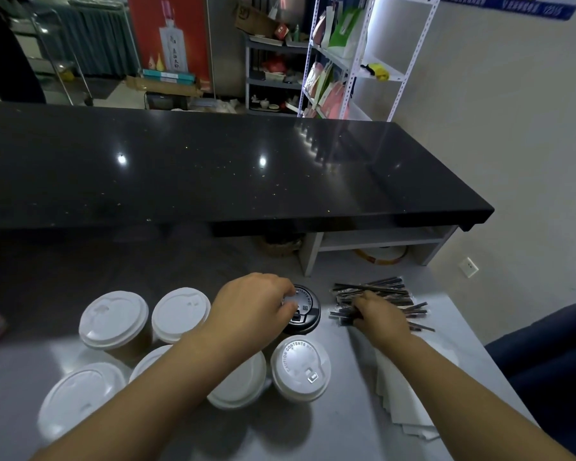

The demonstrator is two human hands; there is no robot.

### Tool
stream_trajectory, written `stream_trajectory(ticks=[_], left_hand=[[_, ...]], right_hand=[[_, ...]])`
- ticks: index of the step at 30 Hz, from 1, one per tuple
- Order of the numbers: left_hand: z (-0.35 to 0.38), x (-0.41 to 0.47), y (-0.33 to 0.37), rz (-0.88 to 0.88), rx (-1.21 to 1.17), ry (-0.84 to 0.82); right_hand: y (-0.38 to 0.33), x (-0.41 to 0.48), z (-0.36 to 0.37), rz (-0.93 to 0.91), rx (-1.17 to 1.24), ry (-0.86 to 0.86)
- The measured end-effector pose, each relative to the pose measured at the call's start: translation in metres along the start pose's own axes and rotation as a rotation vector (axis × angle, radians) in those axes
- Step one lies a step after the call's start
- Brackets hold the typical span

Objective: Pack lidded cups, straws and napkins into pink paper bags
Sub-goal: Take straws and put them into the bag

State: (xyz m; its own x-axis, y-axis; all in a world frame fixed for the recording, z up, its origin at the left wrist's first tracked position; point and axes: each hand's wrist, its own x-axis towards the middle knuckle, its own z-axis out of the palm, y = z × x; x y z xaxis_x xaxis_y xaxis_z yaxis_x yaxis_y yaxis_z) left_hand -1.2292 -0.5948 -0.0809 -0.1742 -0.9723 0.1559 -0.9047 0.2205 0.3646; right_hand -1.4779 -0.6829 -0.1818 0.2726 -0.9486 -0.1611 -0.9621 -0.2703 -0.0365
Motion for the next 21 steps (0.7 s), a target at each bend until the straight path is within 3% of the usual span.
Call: stream_trajectory(ticks=[21], left_hand=[[-0.020,-0.023,-0.017,-0.012,-0.057,0.050]], right_hand=[[-0.021,-0.004,-0.042,0.033,0.022,0.123]])
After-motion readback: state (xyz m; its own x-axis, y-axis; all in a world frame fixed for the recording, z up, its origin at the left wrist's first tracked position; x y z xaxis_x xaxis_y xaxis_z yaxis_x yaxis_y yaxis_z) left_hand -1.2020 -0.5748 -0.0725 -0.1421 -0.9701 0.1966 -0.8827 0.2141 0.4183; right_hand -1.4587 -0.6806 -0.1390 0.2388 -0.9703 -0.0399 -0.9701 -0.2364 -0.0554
